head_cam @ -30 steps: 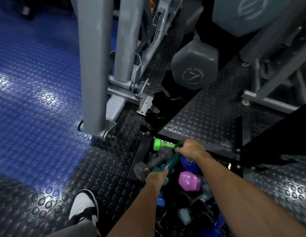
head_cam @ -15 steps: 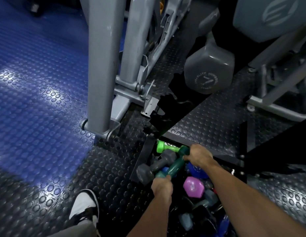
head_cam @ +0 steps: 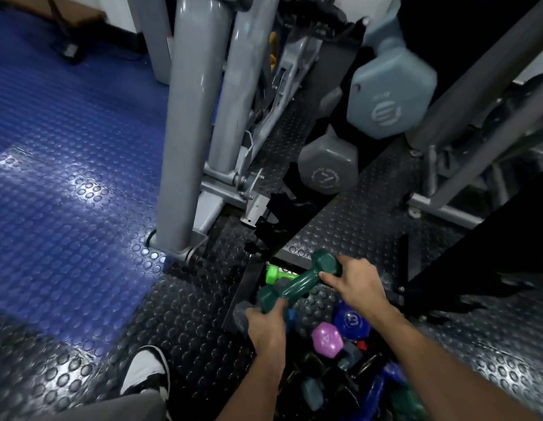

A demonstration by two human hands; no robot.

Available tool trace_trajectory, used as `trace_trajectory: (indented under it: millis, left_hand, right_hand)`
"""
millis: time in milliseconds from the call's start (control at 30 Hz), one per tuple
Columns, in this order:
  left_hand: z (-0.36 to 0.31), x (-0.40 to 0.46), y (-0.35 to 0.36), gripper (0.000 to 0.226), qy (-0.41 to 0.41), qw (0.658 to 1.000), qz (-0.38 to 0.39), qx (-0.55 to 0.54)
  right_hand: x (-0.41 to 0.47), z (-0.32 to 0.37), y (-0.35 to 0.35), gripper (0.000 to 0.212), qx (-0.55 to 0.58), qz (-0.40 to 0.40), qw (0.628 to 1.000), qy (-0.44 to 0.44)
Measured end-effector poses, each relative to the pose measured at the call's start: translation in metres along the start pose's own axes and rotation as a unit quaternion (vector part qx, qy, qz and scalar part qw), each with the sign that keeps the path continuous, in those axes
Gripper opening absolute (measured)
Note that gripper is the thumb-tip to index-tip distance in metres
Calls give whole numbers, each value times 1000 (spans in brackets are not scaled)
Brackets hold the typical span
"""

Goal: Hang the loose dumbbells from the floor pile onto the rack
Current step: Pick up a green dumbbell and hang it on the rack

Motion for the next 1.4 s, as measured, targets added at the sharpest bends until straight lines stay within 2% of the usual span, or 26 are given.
trace_trajectory:
  millis: [133, 267, 367, 433, 533, 633, 700, 733, 833, 900, 967, 1067, 1167, 1267, 1400]
  left_hand:
    - [-28, -8, -17, 33, 3, 998, 65, 22]
    - [-52, -25, -30, 56, -4, 975, 207, 83]
    - [-69, -38, -44, 61, -12, 960, 267, 82]
    - [-78, -42, -52, 68, -28, 953, 298, 54]
    - [-88, -59, -59, 88, -39, 935, 337, 107]
    - [-97, -84, -59, 79, -33, 912, 386, 134]
    - [-104, -97, -60, 74, 8, 915, 381, 134]
    - [-110, -99, -61, 76, 34, 922, 366, 122]
    - [-123, -103, -67, 74, 71, 949, 303, 43]
    - [-129, -105, -74, 73, 88, 959, 270, -3]
    - [-134, -104, -81, 69, 104, 964, 241, -50]
    - [-141, -101, -90, 49, 105, 959, 219, -143]
    - [-155, -91, -89, 61, 129, 953, 199, -189]
    - [-177, -82, -71, 77, 147, 951, 187, -197]
    - [-210, -87, -40, 64, 178, 954, 181, -158]
  right_hand:
    - [-14, 28, -28, 24, 18, -34, 999, -6]
    - [-25, 39, -48, 23, 32, -52, 998, 9]
    - [-30, 46, -54, 23, 70, -48, 996, 11]
    - [-31, 54, -61, 26, 86, -46, 995, 11]
    - [-28, 70, -79, 36, 47, -37, 998, -10]
    - [-27, 83, -91, 45, 21, -28, 999, -22]
    - [-24, 82, -88, 40, 58, -19, 998, -5]
    - [-23, 84, -85, 41, 113, -8, 994, -1]
    - [-17, 88, -69, 62, 301, 47, 952, 1]
    - [-12, 87, -70, 47, 310, 39, 949, 37]
    - [-9, 79, -84, 38, 286, -18, 953, 96]
    - [-7, 81, -101, 63, 354, -81, 921, 141]
    - [-2, 103, -113, 69, 467, -93, 872, 112]
    - [0, 115, -119, 54, 493, -85, 860, 99]
    - [2, 112, -119, 52, 504, -90, 854, 94]
Point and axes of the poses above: each hand's wrist, its own x-axis towards the middle knuckle, its own y-axis out of the palm, z = x × y, the point moved 7 cm from there along x, towards the middle knuckle, and after that the axes turned 9 degrees about -y, right-handed, at the moved point
